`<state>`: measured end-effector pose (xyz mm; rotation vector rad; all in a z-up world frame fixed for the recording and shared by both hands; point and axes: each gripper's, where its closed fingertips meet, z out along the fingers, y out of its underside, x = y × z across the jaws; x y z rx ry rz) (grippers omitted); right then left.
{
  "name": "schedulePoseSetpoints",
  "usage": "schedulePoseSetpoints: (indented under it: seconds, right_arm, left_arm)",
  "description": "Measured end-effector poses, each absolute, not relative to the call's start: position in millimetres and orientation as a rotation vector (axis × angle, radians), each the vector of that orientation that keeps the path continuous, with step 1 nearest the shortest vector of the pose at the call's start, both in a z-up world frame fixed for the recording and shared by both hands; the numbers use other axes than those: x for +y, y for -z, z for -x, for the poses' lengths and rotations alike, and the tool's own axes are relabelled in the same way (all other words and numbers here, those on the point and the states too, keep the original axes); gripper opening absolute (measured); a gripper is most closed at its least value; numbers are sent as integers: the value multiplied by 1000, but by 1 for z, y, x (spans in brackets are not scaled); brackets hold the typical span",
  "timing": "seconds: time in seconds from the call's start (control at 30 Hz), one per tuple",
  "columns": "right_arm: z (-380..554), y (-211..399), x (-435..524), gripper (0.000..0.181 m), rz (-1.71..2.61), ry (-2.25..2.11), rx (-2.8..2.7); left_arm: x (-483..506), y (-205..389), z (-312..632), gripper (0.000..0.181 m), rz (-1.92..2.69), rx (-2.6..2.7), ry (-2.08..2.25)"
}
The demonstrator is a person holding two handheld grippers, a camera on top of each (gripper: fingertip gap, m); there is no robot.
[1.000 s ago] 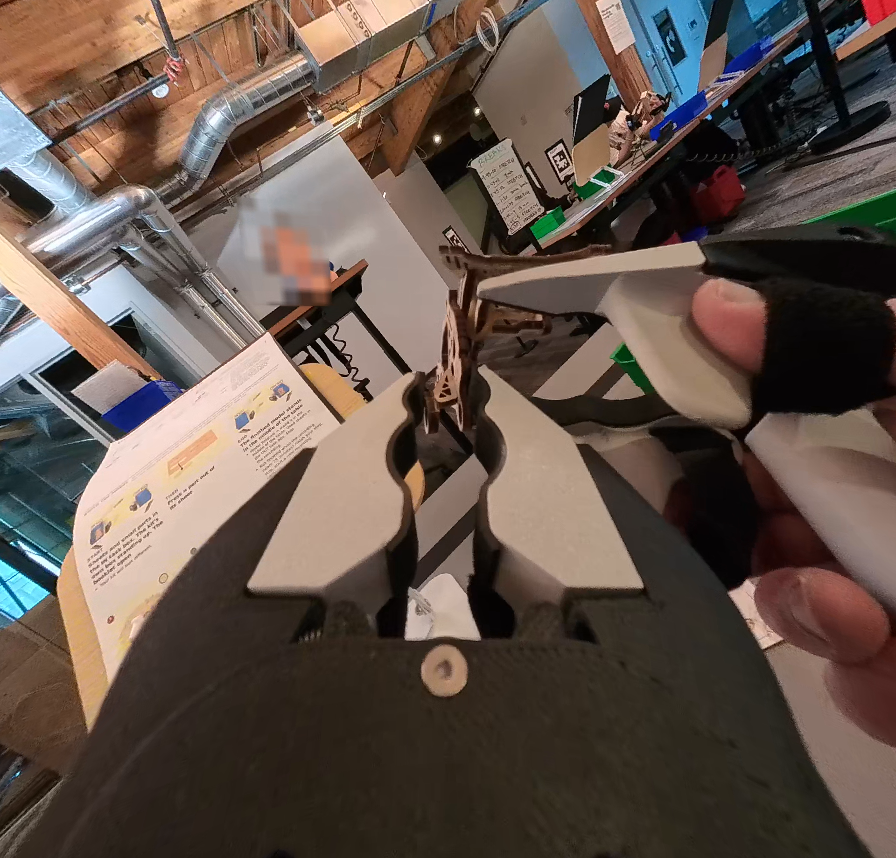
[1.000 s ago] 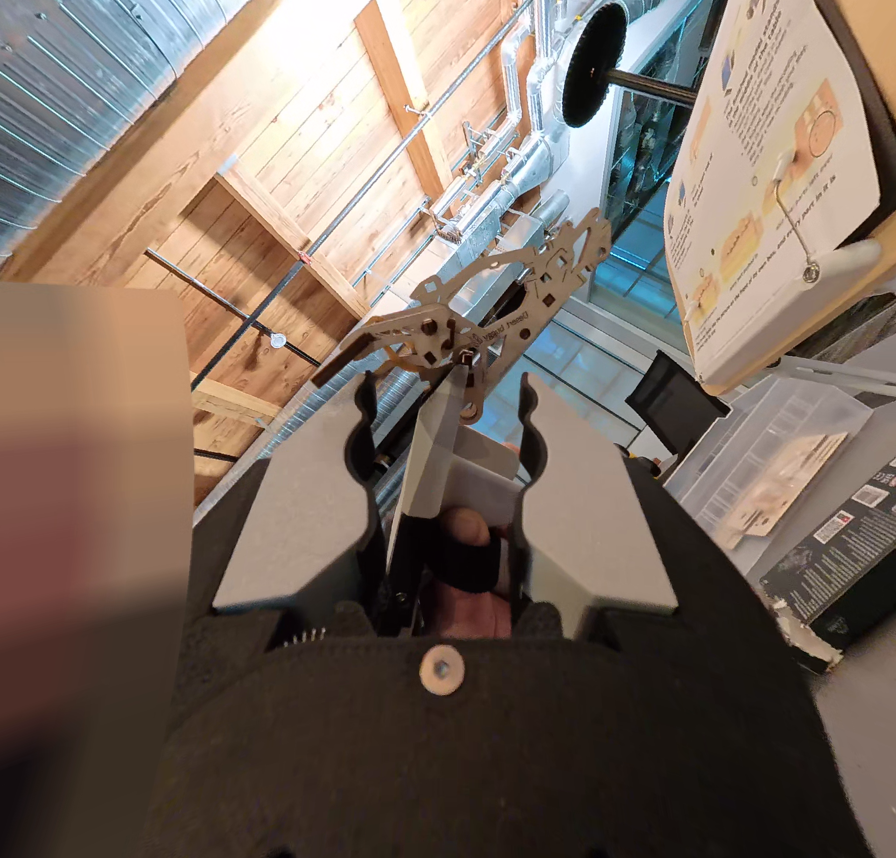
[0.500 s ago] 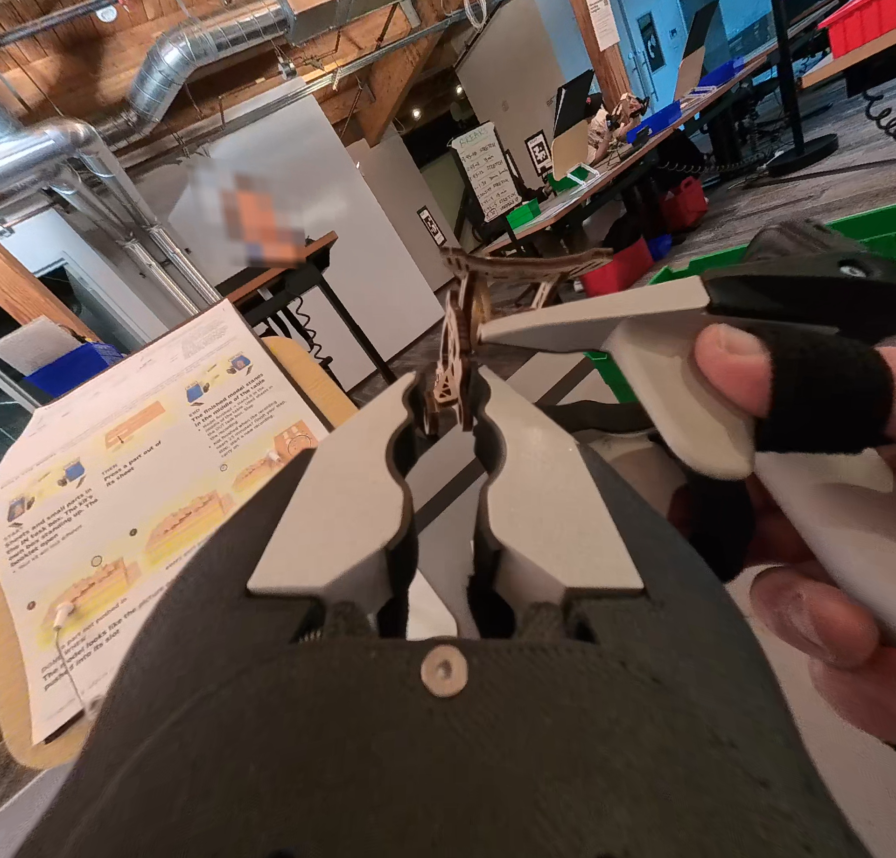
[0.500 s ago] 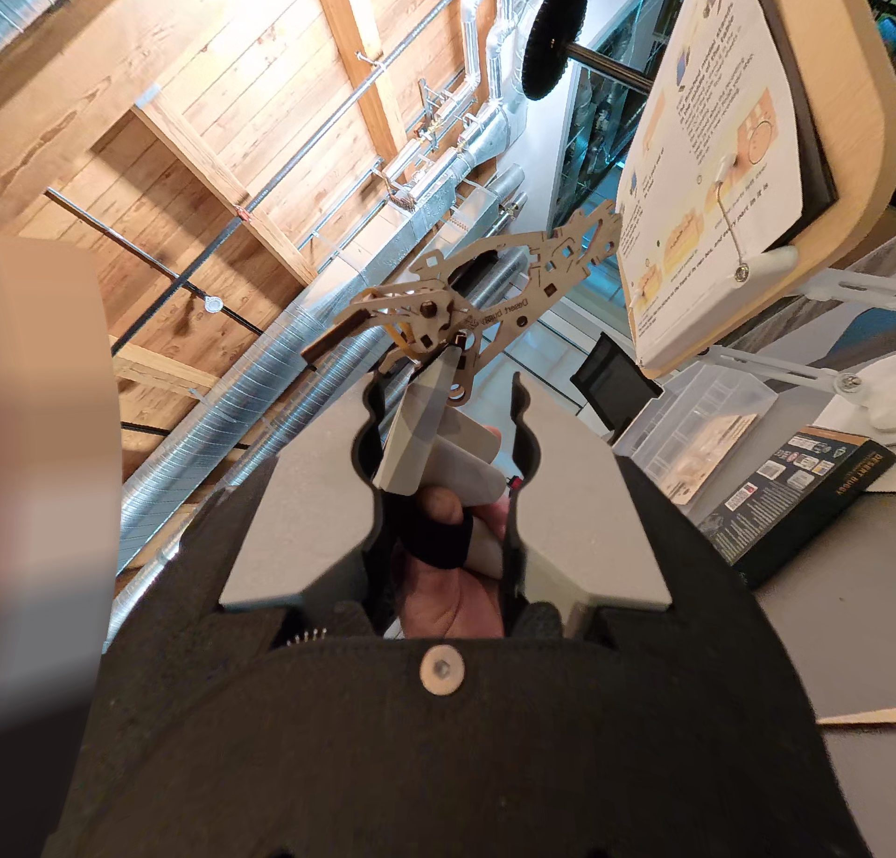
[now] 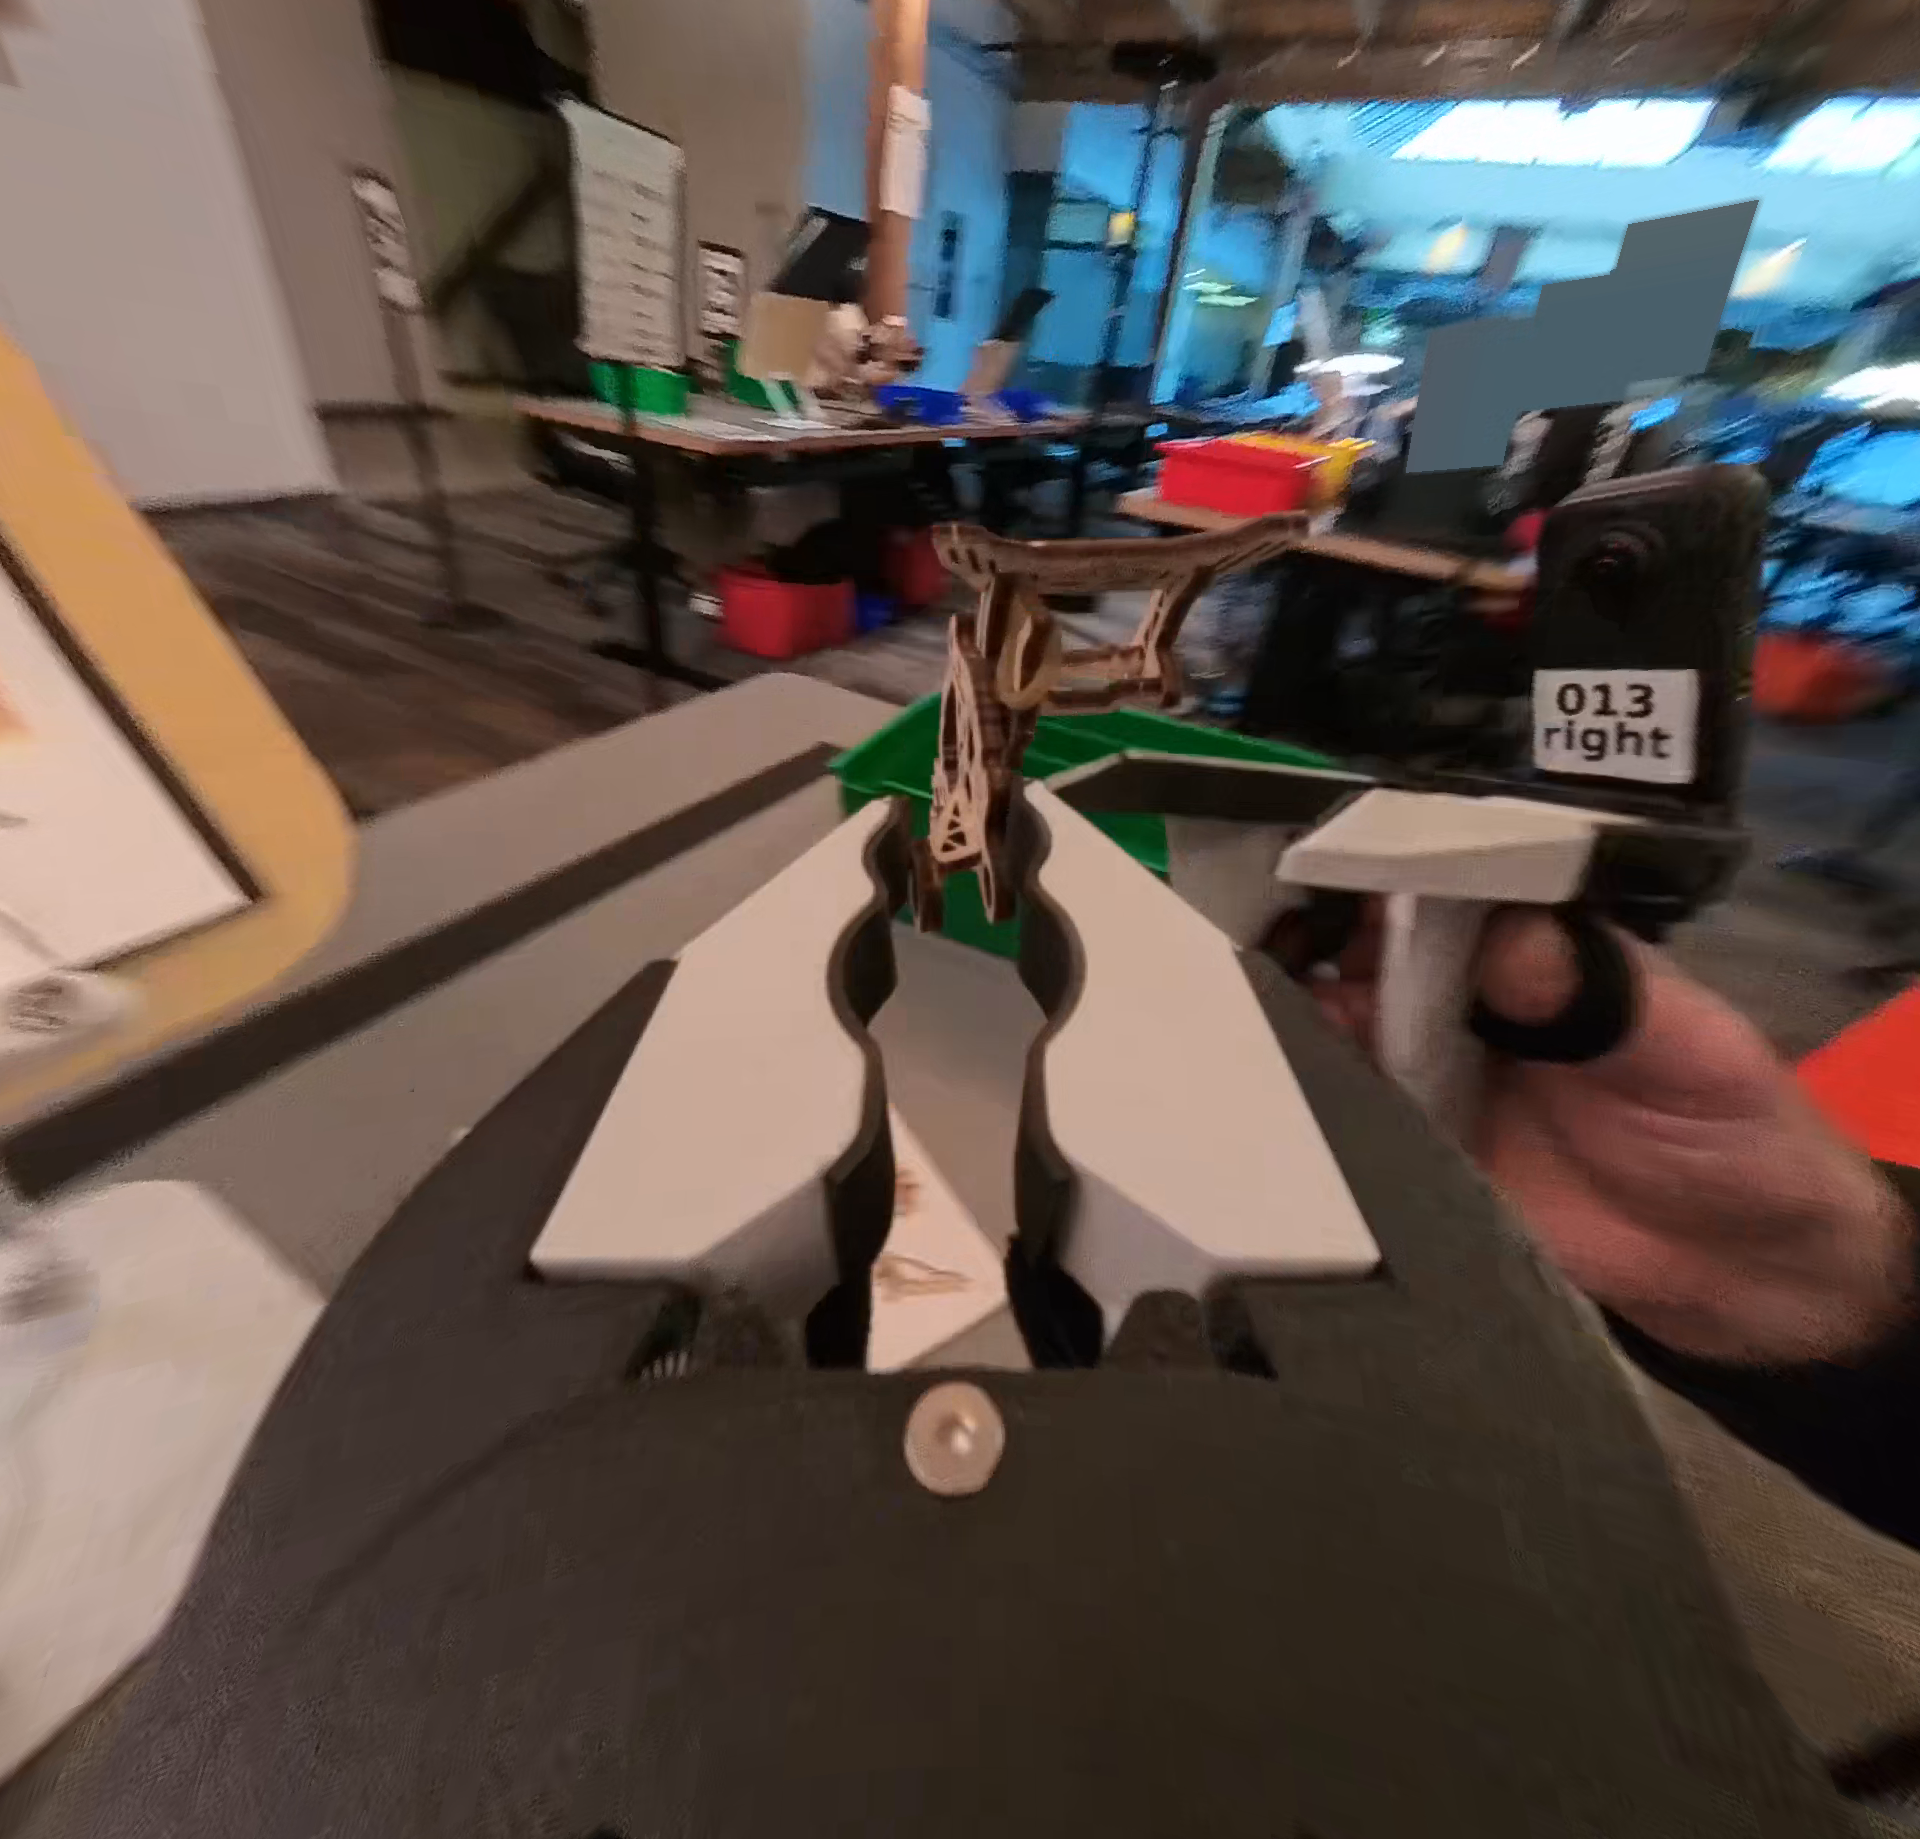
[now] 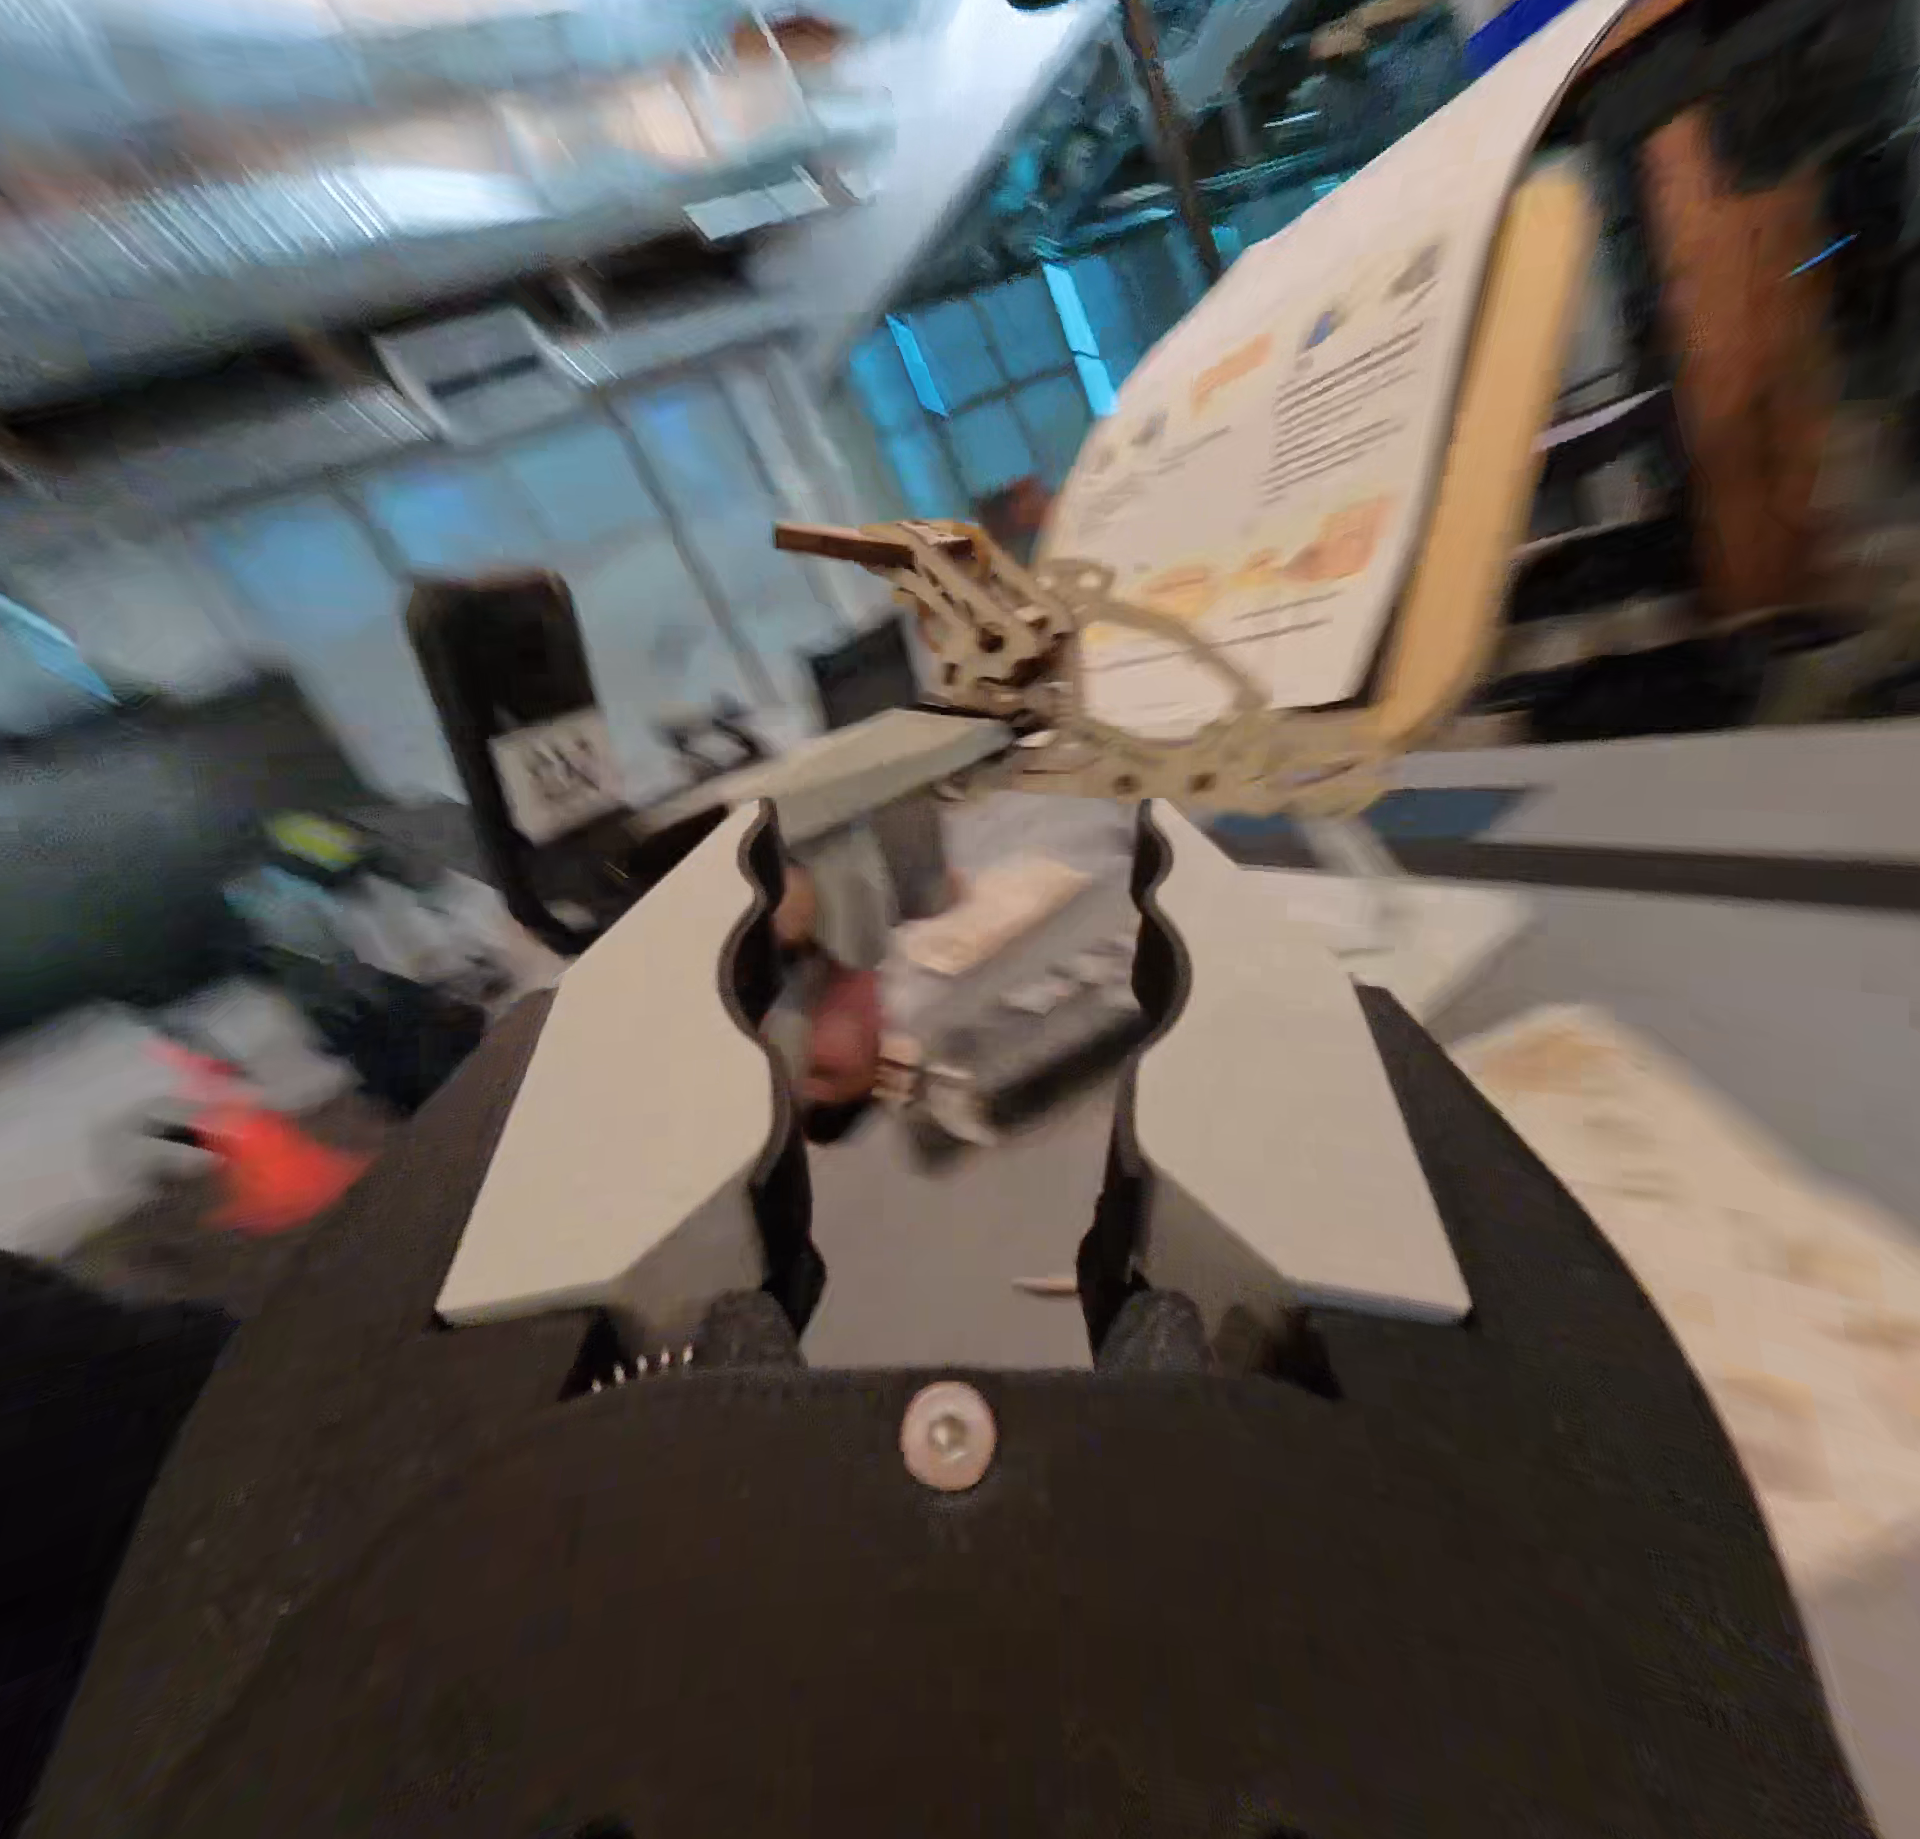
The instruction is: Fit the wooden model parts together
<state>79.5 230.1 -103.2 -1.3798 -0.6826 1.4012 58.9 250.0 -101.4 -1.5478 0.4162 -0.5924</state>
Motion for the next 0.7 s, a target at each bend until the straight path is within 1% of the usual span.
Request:
schedulePoseSetpoints:
  seconds: [0.03, 0.07, 0.13, 0.2, 0.33, 0.43, 0.5, 0.53, 0.57, 0.63, 0.7]
  right_arm:
    - [-86, 104, 238, 73, 1378, -1225, -741]
    - [-90, 102, 243, 77, 1354, -1106, -799]
    - [-92, 96, 245, 70, 1302, -1025, -892]
    - [-93, 94, 247, 68, 1293, -1058, -942]
    - [-97, 97, 245, 58, 1263, -1179, -1054]
    - [-94, 103, 225, 41, 1239, -1425, -1204]
    - [-95, 104, 208, 15, 1181, -1607, -1268]
    - [-96, 102, 207, 5, 1166, -1668, -1242]
    - [-97, 102, 206, 3, 1160, -1718, -1227]
    - [-98, 103, 206, 0, 1154, -1789, -1194]
    - [-102, 98, 208, 0, 1137, -1903, -1121]
  left_arm:
    - [248, 101, -61, 16, 1558, 415, 698]
    - [245, 101, -64, 15, 1562, 417, 814]
    - [239, 97, -68, 15, 1547, 413, 1013]
    - [234, 97, -70, 15, 1550, 437, 1121]
    - [218, 96, -76, 15, 1547, 551, 1249]
    - [206, 98, -85, 15, 1553, 647, 1343]
    - [205, 97, -87, 15, 1543, 651, 1365]
    - [205, 98, -88, 15, 1542, 653, 1374]
    - [205, 98, -89, 16, 1543, 653, 1375]
    - [207, 98, -89, 20, 1537, 655, 1334]
    - [209, 96, -87, 39, 1509, 668, 1239]
